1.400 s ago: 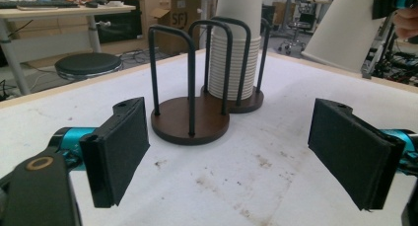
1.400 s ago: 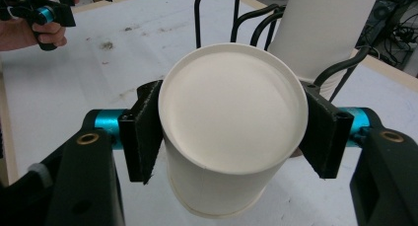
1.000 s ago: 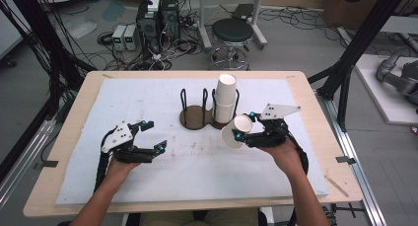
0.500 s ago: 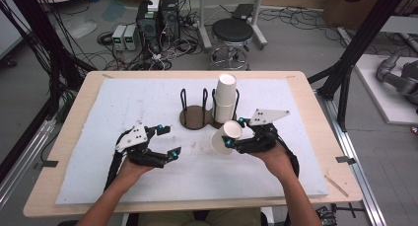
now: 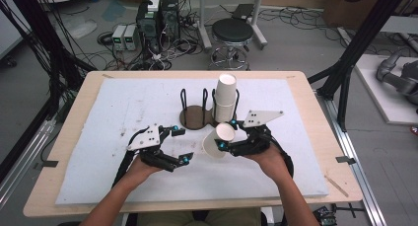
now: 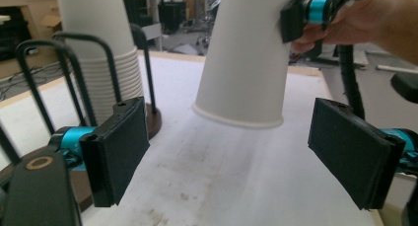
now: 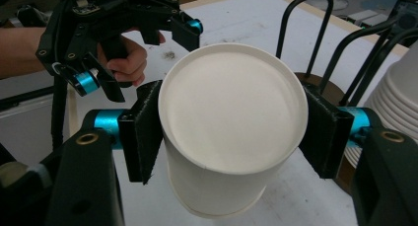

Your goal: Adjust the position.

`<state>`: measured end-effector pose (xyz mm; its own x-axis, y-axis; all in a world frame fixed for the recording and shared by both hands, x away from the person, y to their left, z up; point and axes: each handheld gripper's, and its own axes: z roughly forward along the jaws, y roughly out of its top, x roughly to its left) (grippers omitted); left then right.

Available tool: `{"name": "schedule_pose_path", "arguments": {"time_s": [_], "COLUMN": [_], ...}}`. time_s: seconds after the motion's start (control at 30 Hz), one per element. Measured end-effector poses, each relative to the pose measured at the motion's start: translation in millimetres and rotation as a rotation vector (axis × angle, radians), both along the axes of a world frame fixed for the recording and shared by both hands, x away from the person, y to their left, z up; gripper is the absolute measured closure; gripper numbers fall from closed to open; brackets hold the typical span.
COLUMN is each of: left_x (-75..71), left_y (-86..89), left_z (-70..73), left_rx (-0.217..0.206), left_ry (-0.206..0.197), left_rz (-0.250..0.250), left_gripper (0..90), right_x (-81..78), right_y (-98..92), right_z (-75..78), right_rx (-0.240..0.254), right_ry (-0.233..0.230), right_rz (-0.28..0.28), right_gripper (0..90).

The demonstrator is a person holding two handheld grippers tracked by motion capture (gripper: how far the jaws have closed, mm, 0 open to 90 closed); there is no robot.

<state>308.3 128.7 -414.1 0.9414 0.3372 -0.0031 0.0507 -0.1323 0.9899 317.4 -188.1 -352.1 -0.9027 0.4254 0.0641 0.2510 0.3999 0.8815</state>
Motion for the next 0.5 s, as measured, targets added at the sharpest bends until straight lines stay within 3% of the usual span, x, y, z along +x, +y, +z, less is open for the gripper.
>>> {"name": "schedule_pose_path", "arguments": {"time_s": [0.3,0.33,0.5], "left_x": [6.1,7.1,8.9], "left_y": [-20.0,-25.0,-29.8], "left_z": [-0.2,-2.9,-6.6], "left_rx": [0.014,0.010,0.020], "left_ry": [-0.003,0.011,0.011], "left_rz": [-0.044,-0.056,-0.054], "left_gripper": [15.2,15.2,15.2], "right_x": [-2.2,-2.6,-1.6], "right_y": [12.4,13.3,15.7], "right_z": [1.1,1.5,3.2], "right_rx": [-0.001,0.004,0.018], "right_ry": [0.001,0.009,0.023], "right_rz": [0.034,0.037,0.049], "right_gripper": [33.9,33.9,33.9]}}
